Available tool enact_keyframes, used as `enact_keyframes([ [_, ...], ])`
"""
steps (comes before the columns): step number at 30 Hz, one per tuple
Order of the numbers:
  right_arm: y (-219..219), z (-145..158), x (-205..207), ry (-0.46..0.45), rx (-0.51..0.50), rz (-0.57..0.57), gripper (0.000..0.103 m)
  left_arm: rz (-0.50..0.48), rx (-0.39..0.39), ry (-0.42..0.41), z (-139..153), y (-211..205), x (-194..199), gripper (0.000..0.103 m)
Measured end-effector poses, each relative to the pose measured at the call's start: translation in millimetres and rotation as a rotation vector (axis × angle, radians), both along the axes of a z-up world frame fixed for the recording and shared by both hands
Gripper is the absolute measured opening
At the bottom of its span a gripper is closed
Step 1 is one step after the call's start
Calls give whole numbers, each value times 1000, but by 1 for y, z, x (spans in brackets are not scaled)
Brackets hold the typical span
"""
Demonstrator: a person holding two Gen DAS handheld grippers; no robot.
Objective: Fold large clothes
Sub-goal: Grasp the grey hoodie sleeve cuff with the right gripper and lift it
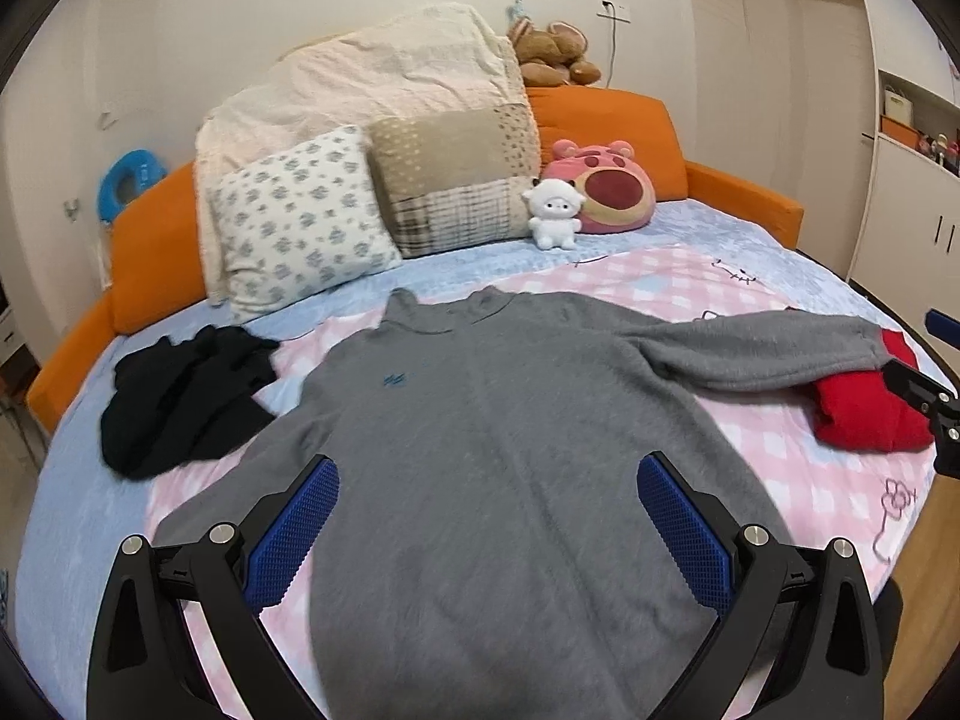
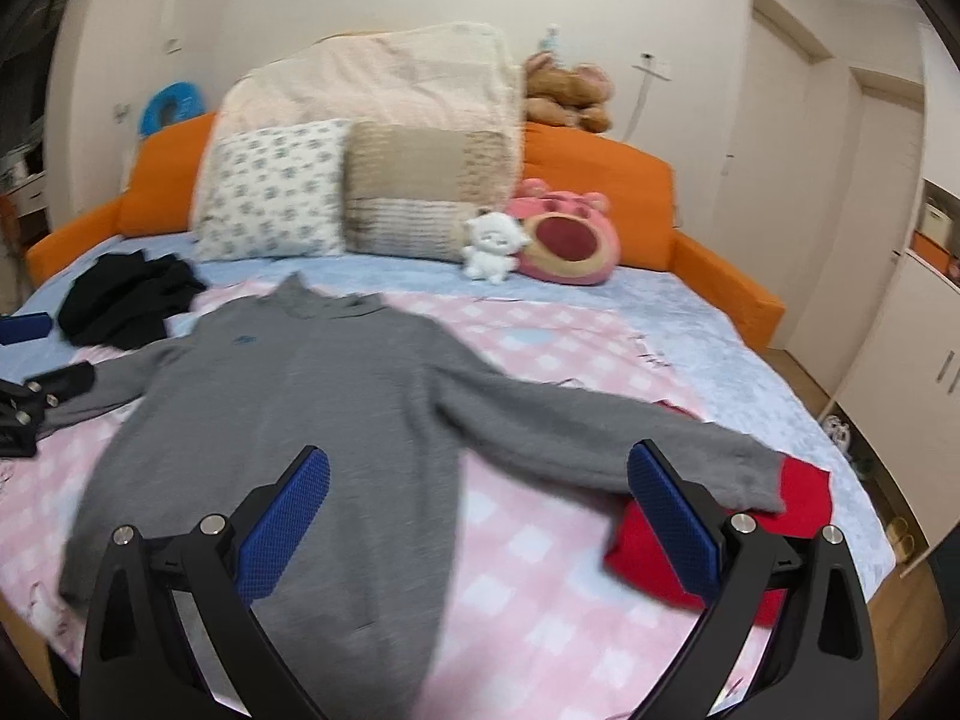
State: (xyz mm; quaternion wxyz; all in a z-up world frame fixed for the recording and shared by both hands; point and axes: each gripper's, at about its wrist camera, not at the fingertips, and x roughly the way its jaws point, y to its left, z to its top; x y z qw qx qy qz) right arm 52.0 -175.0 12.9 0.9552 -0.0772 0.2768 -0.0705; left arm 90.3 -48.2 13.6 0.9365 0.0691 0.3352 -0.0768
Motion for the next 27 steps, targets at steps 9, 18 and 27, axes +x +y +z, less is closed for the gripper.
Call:
enact_keyframes([
  [9, -183, -29, 43, 45, 146, -231, 98, -100, -95, 147, -47, -63, 152, 101],
  [18, -358, -77, 59, 155, 411, -348, 98, -92, -101, 405, -126, -131, 312, 101],
  [27, -372, -123, 97, 286, 474, -294, 90, -115, -148, 530, -153, -180, 384, 101],
])
